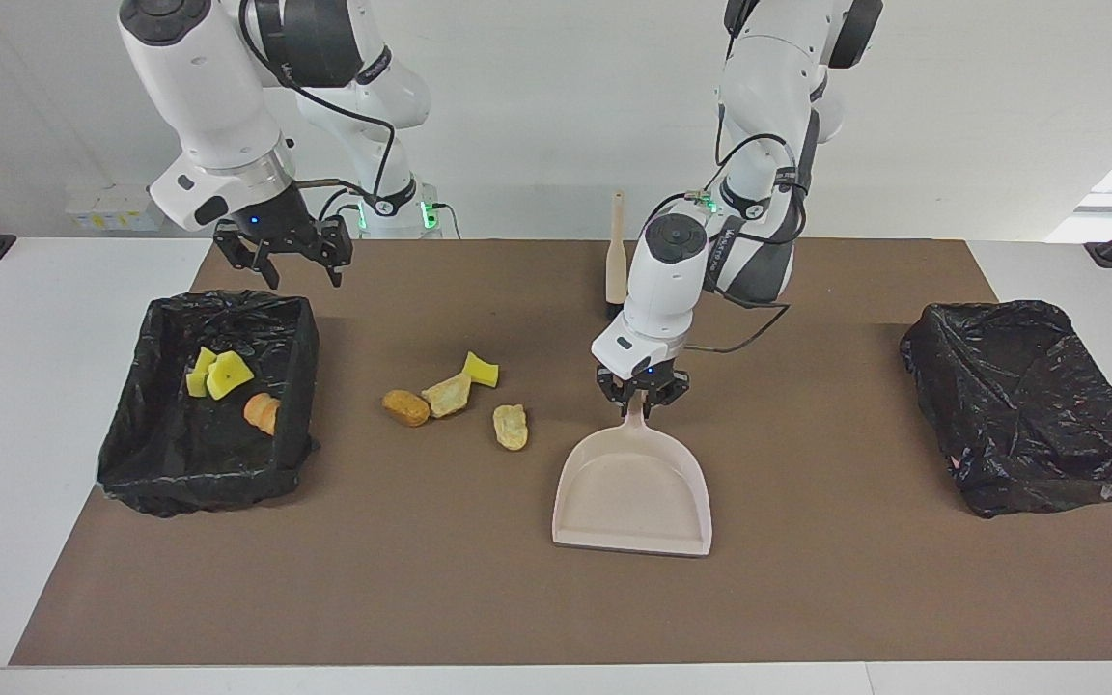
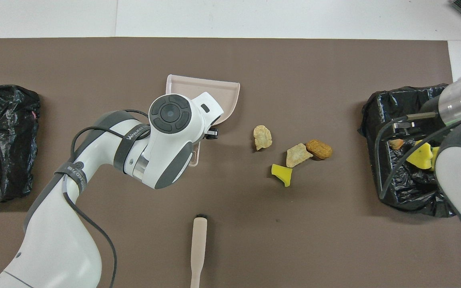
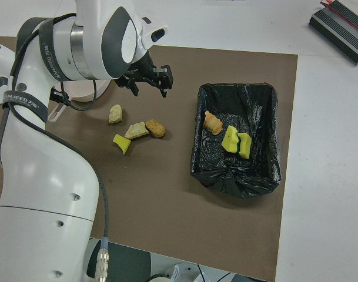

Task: Sweep and dump trash in bin
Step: 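Tilt the dustpan with the left gripper while the right gripper reaches the brush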

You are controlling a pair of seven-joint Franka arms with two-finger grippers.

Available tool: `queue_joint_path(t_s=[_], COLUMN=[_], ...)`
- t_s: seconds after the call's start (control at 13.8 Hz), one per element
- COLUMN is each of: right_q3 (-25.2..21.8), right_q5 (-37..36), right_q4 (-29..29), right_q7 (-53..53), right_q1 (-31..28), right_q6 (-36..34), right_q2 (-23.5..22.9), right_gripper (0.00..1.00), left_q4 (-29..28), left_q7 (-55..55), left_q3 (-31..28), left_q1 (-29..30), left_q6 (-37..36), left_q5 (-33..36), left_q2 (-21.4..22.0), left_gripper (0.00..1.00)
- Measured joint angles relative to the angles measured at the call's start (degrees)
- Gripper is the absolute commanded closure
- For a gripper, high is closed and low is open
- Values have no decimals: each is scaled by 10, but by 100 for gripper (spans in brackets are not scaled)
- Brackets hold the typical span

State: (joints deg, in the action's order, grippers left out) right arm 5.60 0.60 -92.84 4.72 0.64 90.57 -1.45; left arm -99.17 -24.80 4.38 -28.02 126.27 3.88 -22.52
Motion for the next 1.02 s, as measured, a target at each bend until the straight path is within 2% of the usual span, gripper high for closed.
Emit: queue_joint_path(t_s=[0.22, 0.36, 0.65, 0.73, 1.02], right_q3=[1, 2, 5, 5, 6], right_q5=[23, 36, 41, 42, 67], right_q4=[-39, -70, -136, -151, -207], right_q7=[70, 129, 268, 304, 419], right_q1=[49, 89, 186, 213, 314], right_q6=[0, 18, 89, 111, 191], right_q2=[10, 18, 26, 26, 25], right_gripper=[18, 8, 6, 0, 0], left_q4=[7, 7, 6, 6, 8], left_q7=[86, 177, 370, 409, 514], left_q3=[-5, -7, -9, -9, -8], left_q1=[19, 43, 92, 98, 101], left_q6=[-45, -64, -72, -72, -71], left_q5=[4, 6, 13, 22, 77], left_q2=[13, 22, 24, 24, 25], left_gripper=[100, 100, 100, 100, 100])
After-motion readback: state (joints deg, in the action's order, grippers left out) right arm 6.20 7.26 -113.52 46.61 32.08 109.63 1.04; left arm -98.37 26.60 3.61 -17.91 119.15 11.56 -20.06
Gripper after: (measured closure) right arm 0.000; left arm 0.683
